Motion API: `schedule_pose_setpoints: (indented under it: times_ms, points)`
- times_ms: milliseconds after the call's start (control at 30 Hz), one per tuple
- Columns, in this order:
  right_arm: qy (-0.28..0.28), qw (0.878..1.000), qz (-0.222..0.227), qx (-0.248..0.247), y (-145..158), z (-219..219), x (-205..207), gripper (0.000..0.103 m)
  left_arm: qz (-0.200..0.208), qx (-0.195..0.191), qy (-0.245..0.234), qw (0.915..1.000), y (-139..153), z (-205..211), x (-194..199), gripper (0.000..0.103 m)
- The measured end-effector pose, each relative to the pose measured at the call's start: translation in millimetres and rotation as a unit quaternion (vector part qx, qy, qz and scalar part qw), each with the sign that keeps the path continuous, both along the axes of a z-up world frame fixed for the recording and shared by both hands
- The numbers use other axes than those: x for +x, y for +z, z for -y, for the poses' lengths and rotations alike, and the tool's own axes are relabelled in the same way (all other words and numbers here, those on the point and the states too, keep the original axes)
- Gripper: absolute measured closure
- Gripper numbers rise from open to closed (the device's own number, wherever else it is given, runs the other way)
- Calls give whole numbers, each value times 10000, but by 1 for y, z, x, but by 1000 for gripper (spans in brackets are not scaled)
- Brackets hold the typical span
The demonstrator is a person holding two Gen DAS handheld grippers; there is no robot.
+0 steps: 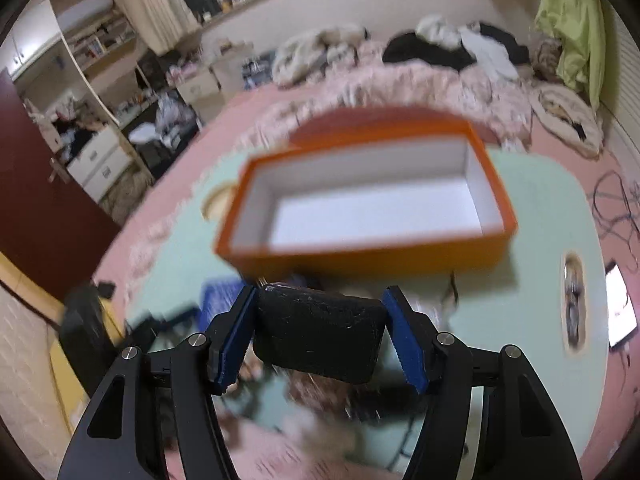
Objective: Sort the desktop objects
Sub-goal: 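Lift the dark red pouch out and set it beside the toy car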
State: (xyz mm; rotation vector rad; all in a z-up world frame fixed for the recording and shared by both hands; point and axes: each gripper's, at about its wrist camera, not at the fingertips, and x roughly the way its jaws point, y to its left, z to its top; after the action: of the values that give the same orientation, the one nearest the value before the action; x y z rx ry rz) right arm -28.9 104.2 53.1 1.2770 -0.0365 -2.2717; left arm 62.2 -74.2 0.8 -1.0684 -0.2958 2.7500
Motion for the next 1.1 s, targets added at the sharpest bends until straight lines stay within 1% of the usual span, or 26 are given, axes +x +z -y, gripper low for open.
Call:
schedule_pose_setpoints:
  times_ms: [67, 133, 200, 267, 300, 333, 367, 400, 467, 600, 667, 733, 767, 800, 833, 867, 1100]
  points:
    - [-32, 10000, 0, 68, -9, 1, -7, 39, 12, -36, -17, 10000, 0, 0, -2, 2]
    - [-106, 9997, -191, -82, -11, -3, -9, 38, 27, -79, -37, 10000, -1, -3, -3, 1]
    - [-331, 9972, -657, -119, -4, -6, -7, 38, 39, -132, -38, 9999, 0, -5, -3, 1]
    - [-574, 9900, -1287, -103, 9, -12, 5, 37, 56, -211, -36, 9998, 0, -8, -4, 1]
    - [-596, 9874, -1463, -120, 12, -15, 11, 30, 64, -244, -34, 9997, -1, -8, -5, 1]
    - [-569, 9845, -1652, -135, 14, -19, 20, 26, 71, -267, -30, 9996, -2, -8, -5, 1]
    - [-521, 9831, -1752, -124, 15, -21, 27, 23, 76, -295, -26, 9995, -2, -9, -5, 1]
    - [-456, 9819, -1837, -87, 14, -25, 37, 23, 85, -334, -24, 9994, -2, -10, -5, 1]
    - [-404, 9813, -1884, -23, 8, -34, 50, 23, 100, -396, -19, 9992, -1, -12, -5, 1]
    - [-491, 9817, -1841, -47, -14, -57, 83, 23, 141, -558, -9, 9983, -2, -15, -5, 1]
    - [-552, 9816, -1821, 152, -27, -61, 92, 23, 168, -664, 3, 9977, -2, -17, -6, 1]
    - [-653, 9813, -1745, 491, -45, -61, 94, 23, 206, -813, 30, 9965, -3, -20, -6, 0]
    - [-645, 9824, -1649, 594, -53, -59, 92, 23, 232, -902, 51, 9956, -4, -22, -7, 0]
    - [-639, 9850, -1479, 611, -62, -57, 89, 20, 280, -1059, 73, 9940, -5, -25, -8, 0]
    - [-698, 9824, -1596, 672, -62, -54, 91, 18, 303, -1191, 97, 9924, -6, -28, -8, 0]
    - [-695, 9822, -1592, 715, -61, -51, 87, 15, 337, -1355, 106, 9901, -7, -32, -9, 0]
    - [-690, 9822, -1595, 708, -61, -49, 84, 12, 334, -1310, 98, 9908, -7, -30, -6, 0]
